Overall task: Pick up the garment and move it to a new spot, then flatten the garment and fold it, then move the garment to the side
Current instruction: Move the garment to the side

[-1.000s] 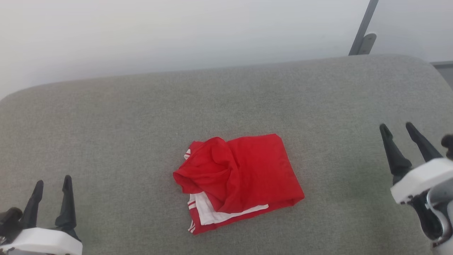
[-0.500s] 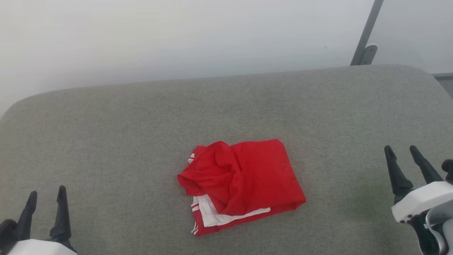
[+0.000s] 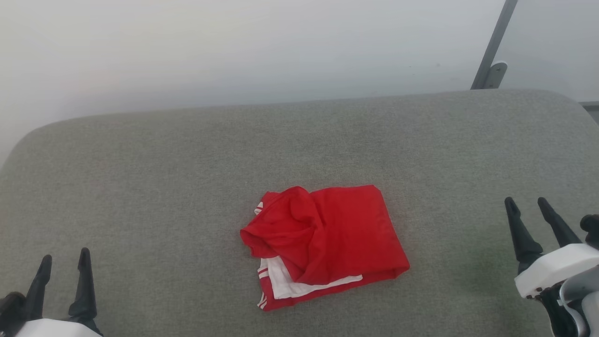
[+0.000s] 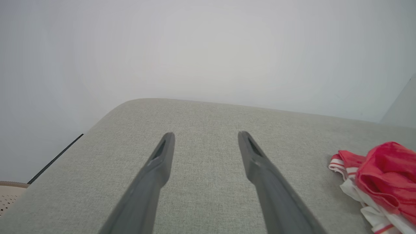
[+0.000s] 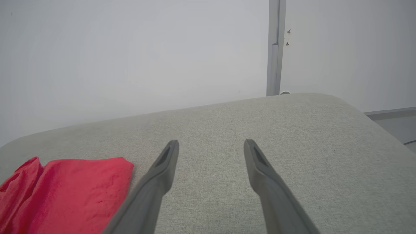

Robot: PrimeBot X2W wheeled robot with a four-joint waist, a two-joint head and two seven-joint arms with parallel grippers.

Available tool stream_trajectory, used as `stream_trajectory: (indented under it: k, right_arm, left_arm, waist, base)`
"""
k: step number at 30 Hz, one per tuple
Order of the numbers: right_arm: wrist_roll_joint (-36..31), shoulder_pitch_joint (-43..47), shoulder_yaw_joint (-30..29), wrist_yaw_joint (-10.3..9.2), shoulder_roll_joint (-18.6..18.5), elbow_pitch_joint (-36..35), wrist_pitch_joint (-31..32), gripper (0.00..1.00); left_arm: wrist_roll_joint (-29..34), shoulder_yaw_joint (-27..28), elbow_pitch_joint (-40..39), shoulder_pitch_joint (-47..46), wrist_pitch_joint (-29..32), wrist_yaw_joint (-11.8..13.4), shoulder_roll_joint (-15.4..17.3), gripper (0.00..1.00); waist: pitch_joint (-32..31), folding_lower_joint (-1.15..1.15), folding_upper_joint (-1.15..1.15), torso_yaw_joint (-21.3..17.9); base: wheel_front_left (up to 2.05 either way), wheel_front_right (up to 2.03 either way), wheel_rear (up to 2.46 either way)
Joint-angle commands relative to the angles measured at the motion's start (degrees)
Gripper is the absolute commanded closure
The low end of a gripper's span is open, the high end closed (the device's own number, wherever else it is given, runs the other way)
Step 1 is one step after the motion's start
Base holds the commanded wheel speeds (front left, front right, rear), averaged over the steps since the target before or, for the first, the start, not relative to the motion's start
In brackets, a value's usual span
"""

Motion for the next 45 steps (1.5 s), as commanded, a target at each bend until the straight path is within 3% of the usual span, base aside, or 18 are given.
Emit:
stream_trajectory:
  k: [1,9,22,37,45]
  right_arm:
    - [0.39,0.69,0.22,0.01,0.14,0.3,-0.05,0.0]
    - [1.34,-0.82,3.89,0.01,0.78,-1.15,4.56,0.0]
    - [5.3,-5.22,10.07,0.01,-0.98,-3.47,23.02,0.0]
    - [5.25,-8.89,9.3,0.01,-4.57,-6.64,45.97,0.0]
    - [4.43,-10.52,6.33,0.01,-2.1,-5.34,57.57,0.0]
  left_arm:
    - [0.58,0.1,-0.26,0.04,-0.24,-0.13,-0.26,0.0]
    - [0.29,-0.69,-0.37,0.3,-0.24,-0.13,-0.54,0.0]
    - [-0.82,-3.12,0.72,-1.01,-0.24,-0.13,-1.49,0.0]
    - [-1.28,-6.13,2.24,-3.93,-0.24,-0.13,-2.96,0.0]
    - [-1.17,-7.44,2.92,-6.19,-0.24,-0.13,-4.04,0.0]
  waist:
    - [-0.03,0.0,0.0,0.14]
    - [0.1,0.0,0.0,1.83]
    - [2.36,0.0,0.0,7.48]
    - [6.86,0.0,0.0,13.75]
    - [9.89,0.0,0.0,15.6]
  base:
    - [0.0,0.0,0.0]
    - [0.0,0.0,0.0]
    - [0.0,0.0,0.0]
    - [0.0,0.0,0.0]
    - [0.0,0.0,0.0]
